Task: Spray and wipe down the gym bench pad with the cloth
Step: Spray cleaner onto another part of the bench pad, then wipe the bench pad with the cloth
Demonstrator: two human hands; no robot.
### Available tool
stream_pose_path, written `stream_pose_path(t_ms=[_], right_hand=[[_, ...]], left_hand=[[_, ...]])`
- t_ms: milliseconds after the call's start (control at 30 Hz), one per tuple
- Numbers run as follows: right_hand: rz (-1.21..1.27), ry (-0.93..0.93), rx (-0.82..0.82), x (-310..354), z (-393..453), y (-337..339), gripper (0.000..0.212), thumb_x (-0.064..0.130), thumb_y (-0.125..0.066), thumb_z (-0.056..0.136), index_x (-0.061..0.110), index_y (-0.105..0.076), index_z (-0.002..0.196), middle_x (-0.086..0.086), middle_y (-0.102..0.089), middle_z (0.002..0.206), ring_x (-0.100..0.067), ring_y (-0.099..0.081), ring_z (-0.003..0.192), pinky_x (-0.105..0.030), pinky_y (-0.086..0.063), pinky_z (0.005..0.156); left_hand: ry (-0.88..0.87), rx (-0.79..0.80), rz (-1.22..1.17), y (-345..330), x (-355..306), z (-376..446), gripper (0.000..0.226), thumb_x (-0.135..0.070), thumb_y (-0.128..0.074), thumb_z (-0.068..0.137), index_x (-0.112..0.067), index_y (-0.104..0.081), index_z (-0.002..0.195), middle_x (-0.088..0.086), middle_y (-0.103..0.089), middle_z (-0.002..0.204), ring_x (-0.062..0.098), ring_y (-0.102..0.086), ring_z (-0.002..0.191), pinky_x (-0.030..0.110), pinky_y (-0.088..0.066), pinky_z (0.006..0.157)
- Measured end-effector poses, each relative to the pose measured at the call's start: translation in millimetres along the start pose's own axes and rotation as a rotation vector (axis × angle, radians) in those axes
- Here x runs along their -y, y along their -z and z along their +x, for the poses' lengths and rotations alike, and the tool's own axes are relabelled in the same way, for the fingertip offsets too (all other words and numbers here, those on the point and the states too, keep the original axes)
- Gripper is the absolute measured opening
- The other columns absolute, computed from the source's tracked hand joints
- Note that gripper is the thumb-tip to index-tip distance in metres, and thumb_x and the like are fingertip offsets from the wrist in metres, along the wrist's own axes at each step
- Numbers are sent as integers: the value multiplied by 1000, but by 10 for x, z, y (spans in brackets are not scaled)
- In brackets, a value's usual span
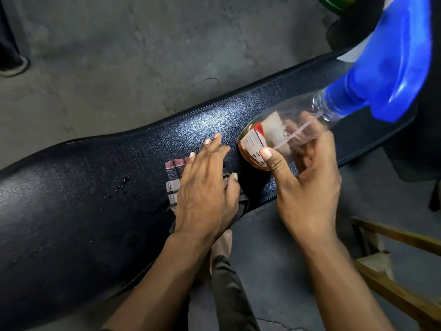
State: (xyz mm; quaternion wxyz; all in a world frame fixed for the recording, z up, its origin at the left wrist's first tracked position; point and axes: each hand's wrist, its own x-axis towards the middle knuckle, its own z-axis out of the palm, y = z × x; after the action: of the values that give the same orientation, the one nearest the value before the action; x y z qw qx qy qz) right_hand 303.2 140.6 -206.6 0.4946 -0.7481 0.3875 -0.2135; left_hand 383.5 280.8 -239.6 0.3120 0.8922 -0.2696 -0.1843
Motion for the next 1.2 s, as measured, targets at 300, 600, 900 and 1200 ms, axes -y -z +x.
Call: stream_pose_path(t_ms=[300, 600, 900, 1200], right_hand=[[-71, -113, -3, -116, -188, 152, 84, 40, -93, 82, 29, -51, 154, 14, -69, 145, -2, -64, 138, -42, -51, 120], [-382, 292, 84, 1, -981, -77, 21, 16, -70, 101, 13, -80, 120, 4, -78, 123, -5, -71, 121, -16, -45, 114], [-957, 360, 590, -52, -455, -1162, 67, 46, -25, 112, 23, -18, 175, -5, -1, 185, -37, -2, 171, -59, -11, 137], [-1001, 526, 699, 285, -728, -1880, 72, 51, -31, 112, 18, -16, 174, -15, -3, 184, -48, 2, 169, -63, -10, 136]], left_hand=[[-21, -16, 11, 40, 59, -24, 52, -23, -64, 102, -12, -52, 151, 3, -40, 172, 17, -29, 163, 41, -16, 136], [43, -117, 120, 287, 474, -166, 57, -27, -59, 98, -9, -55, 152, 4, -41, 171, 23, -26, 165, 53, -23, 133], [172, -184, 203, 812, 1138, -389, 56, -40, -46, 107, -16, -49, 158, 0, -33, 176, 18, -21, 166, 50, -16, 135], [359, -287, 304, 1383, 1897, -885, 60, -43, -40, 107, -14, -44, 160, 5, -32, 176, 24, -21, 166, 50, -15, 135]])
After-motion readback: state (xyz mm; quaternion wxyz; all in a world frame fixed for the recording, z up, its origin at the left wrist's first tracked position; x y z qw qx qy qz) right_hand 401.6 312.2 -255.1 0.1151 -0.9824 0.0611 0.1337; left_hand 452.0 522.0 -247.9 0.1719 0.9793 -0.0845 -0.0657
